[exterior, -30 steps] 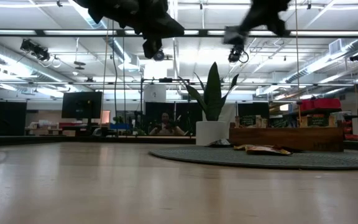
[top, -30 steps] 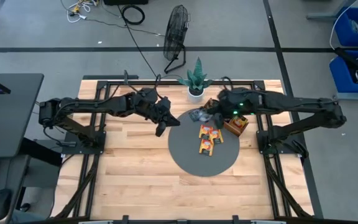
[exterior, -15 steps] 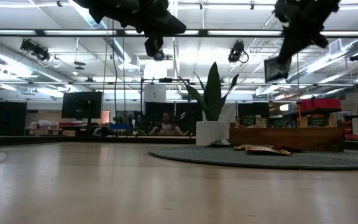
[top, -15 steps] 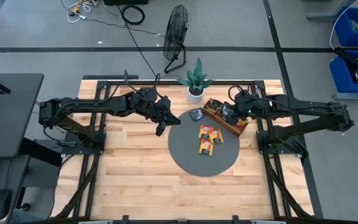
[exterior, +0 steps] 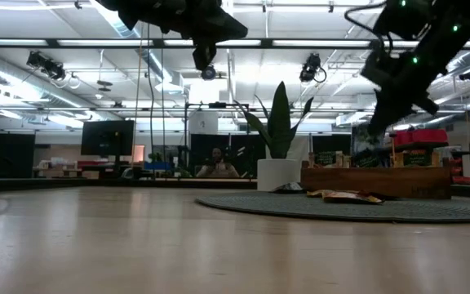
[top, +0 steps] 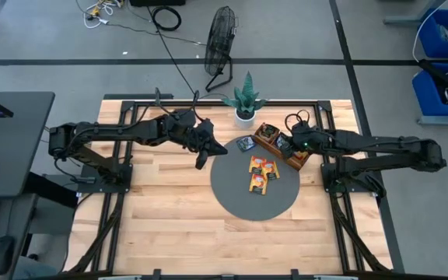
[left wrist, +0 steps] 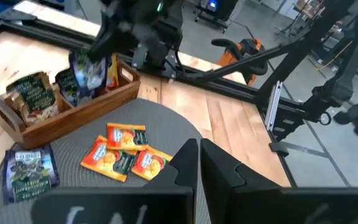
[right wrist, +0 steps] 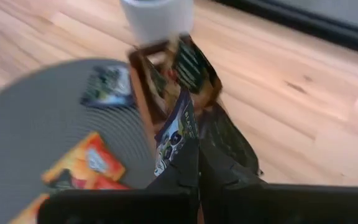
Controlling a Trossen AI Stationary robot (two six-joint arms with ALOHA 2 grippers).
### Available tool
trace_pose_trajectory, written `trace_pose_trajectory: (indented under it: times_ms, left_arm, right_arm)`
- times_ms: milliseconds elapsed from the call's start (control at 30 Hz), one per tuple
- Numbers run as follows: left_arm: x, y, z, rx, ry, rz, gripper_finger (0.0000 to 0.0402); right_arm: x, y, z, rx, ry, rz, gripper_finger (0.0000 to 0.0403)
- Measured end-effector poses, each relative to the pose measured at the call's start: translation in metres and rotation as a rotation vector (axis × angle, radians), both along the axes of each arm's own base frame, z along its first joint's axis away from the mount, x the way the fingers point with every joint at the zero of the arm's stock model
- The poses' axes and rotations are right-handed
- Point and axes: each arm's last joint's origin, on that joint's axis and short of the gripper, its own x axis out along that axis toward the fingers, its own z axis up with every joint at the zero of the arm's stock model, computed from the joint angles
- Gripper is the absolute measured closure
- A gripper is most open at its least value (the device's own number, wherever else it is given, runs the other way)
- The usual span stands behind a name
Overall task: Pick & Place Tea
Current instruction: Put the purple tea bag into the wooden organizer
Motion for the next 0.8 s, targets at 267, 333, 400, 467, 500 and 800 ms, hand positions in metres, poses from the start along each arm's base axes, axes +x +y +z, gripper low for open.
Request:
trace_pose_trajectory:
  times_ms: [267,333,400,467,500,800]
  left_arm:
    - [0.001,0.0,0.002,-0.002,-0.016,0.003,0.0383]
    - [0.001,0.0,0.002,0.0,-0.016,0.011,0.0383]
    - [0.001,0.001,0.002,0.006,-0.014,0.031,0.0383]
    - [0.001,0.002,0.001,0.015,-0.012,0.058,0.0383]
    - [0.001,0.002,0.001,0.02,-0.011,0.071,0.0383]
    - [0.001,0.003,0.001,0.043,-0.011,0.092,0.0383]
  right_arm:
    - [-0.008,-0.006,-0.029,0.011,0.031,-0.048,0.0403]
    - [-0.007,-0.007,-0.03,0.006,0.014,-0.05,0.0403]
    - [-0.007,-0.007,-0.031,0.005,0.014,-0.051,0.0403]
    - [-0.008,-0.006,-0.033,0.006,0.018,-0.05,0.0403]
    - [-0.008,-0.006,-0.035,0.007,0.022,-0.05,0.0403]
    - [-0.009,-0.006,-0.044,-0.014,0.005,-0.047,0.0401]
